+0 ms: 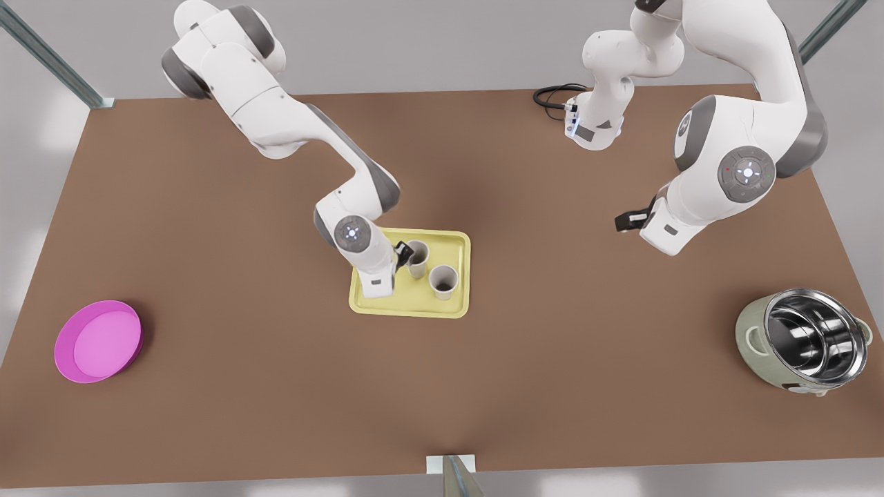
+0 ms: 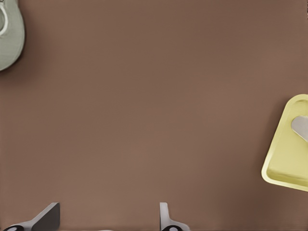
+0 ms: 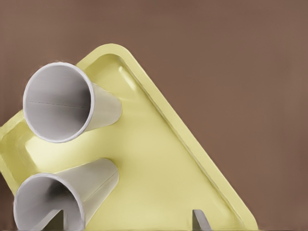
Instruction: Use both arms to respectively pick up the white IKEA cups from the middle-left and middle-right positions, then place the white IKEA cups onto the middle-middle tray, ensuring that the cups remain upright and do not tip over
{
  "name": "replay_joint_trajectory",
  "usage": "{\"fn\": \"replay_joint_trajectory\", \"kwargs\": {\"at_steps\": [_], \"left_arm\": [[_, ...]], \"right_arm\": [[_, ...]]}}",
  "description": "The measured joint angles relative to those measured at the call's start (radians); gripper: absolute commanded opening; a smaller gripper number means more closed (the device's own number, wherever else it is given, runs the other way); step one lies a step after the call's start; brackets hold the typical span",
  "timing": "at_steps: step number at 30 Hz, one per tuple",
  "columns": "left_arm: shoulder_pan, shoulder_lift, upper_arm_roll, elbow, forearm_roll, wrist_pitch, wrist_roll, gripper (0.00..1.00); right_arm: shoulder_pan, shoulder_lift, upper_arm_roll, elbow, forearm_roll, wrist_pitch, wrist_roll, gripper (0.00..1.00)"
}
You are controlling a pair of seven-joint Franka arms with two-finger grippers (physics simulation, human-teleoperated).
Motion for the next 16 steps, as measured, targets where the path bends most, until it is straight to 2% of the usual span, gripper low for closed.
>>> {"fn": "replay_joint_trajectory", "kwargs": {"at_steps": [2,5,7,9,12,16], "left_arm": [[0.0,0.0,0.0,-0.001,0.0,-0.001,0.016,1.0],[0.0,0.0,0.0,-0.001,0.0,-0.002,0.037,1.0],[0.0,0.0,-0.001,-0.001,0.0,-0.003,0.049,1.0],[0.0,0.0,-0.001,-0.001,0.0,-0.003,0.06,1.0],[0.001,0.0,-0.004,-0.001,0.0,-0.004,0.074,1.0],[-0.001,0.0,-0.008,-0.001,0.0,-0.004,0.09,1.0]], "right_arm": [[-0.062,0.003,-0.019,0.152,0.002,-0.145,0.002,1.0],[-0.099,0.099,-0.218,0.387,-0.049,-0.388,0.008,1.0],[-0.112,0.051,-0.326,0.45,-0.078,-0.504,0.013,1.0],[-0.125,-0.123,-0.354,0.368,-0.095,-0.588,0.022,1.0],[-0.156,-0.395,-0.353,0.193,-0.103,-0.67,0.044,1.0],[-0.191,-0.48,-0.352,0.132,-0.099,-0.732,0.067,1.0]]}}
